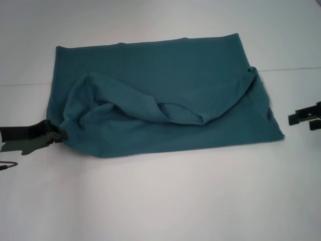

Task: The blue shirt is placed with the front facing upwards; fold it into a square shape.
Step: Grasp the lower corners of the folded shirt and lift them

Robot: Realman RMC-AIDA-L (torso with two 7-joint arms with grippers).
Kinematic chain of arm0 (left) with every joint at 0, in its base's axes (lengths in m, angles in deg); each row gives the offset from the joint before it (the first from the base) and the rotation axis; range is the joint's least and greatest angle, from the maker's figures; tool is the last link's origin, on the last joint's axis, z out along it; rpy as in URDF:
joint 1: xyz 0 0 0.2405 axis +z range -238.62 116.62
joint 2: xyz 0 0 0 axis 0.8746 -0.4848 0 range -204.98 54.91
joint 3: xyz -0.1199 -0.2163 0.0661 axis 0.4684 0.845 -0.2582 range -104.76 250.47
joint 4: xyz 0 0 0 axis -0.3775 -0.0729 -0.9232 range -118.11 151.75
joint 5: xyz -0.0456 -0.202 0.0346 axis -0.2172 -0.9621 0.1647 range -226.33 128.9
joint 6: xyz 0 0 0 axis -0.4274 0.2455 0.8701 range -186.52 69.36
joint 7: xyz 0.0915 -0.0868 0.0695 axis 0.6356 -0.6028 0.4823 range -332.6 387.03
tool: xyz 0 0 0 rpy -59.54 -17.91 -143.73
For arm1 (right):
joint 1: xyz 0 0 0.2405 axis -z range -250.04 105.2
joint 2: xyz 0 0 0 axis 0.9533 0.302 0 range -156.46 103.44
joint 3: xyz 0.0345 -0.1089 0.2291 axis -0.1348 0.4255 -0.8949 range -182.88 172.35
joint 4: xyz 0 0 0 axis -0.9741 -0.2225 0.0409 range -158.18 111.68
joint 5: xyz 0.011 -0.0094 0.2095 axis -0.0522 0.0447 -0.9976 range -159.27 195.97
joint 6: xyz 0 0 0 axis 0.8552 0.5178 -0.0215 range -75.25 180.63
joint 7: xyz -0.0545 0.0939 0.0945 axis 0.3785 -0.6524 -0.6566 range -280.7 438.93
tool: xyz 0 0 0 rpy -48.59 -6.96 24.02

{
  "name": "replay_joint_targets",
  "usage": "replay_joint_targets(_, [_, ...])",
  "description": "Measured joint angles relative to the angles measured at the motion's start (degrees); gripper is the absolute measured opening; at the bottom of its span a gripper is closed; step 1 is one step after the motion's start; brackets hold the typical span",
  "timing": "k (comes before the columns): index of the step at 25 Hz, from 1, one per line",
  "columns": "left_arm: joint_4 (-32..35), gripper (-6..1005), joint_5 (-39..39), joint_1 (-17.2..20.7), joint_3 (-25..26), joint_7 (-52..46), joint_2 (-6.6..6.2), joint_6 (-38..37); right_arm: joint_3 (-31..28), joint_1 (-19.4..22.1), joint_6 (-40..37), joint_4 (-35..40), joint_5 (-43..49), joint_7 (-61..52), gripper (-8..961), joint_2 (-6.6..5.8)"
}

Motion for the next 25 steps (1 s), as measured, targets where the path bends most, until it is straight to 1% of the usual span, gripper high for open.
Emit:
replay_joint_targets(2, [0.01,64,-0.20,0.00,0.00,0.31,0.11,0.06,0.47,-0.10,3.44,-0.29,0.18,0.72,808,1.17])
replay_joint_targets(6, [0.02,64,-0.39,0.12,0.15,0.42,0.47,0.20,2.59,-0.27,10.85,-2.38,0.29,2.07,803,3.05])
replay_joint_targets(8, [0.02,64,-0.41,0.12,0.27,0.43,0.68,0.50,3.35,-0.29,14.28,-3.16,0.31,2.68,797,4.44])
replay_joint_targets(11, [0.05,64,-0.43,0.07,0.28,0.44,0.84,1.16,4.28,-0.34,17.96,-4.04,0.32,3.13,790,6.16])
replay_joint_targets(13, [0.05,65,-0.47,-0.03,0.17,0.44,0.94,1.53,4.74,-0.51,19.95,-4.45,0.19,3.18,784,6.96])
replay_joint_targets(17, [0.01,65,-0.58,-0.09,0.30,0.43,1.11,1.90,5.31,-1.06,22.49,-6.20,0.24,3.20,774,7.73])
replay_joint_targets(25, [0.01,64,-1.34,0.44,0.68,1.13,1.48,2.21,6.79,-1.03,25.40,-7.66,0.33,3.23,753,8.22])
